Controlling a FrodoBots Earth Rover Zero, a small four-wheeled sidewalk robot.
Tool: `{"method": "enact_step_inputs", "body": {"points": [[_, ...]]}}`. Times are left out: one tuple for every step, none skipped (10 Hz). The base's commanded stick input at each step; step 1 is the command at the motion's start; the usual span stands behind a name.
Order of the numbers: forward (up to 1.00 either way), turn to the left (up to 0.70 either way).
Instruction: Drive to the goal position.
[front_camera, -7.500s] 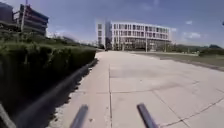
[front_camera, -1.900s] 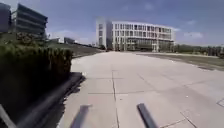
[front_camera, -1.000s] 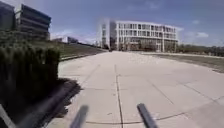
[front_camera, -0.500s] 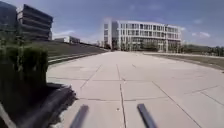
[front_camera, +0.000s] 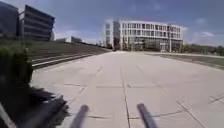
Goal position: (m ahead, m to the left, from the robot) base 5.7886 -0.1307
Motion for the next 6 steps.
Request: {"method": "enact_step_inputs", "body": {"points": [[0.7, 0.17], [0.7, 0.35], [0.7, 0.35], [0.7, 0.35], [0.7, 0.14], [0.7, 0.0]]}}
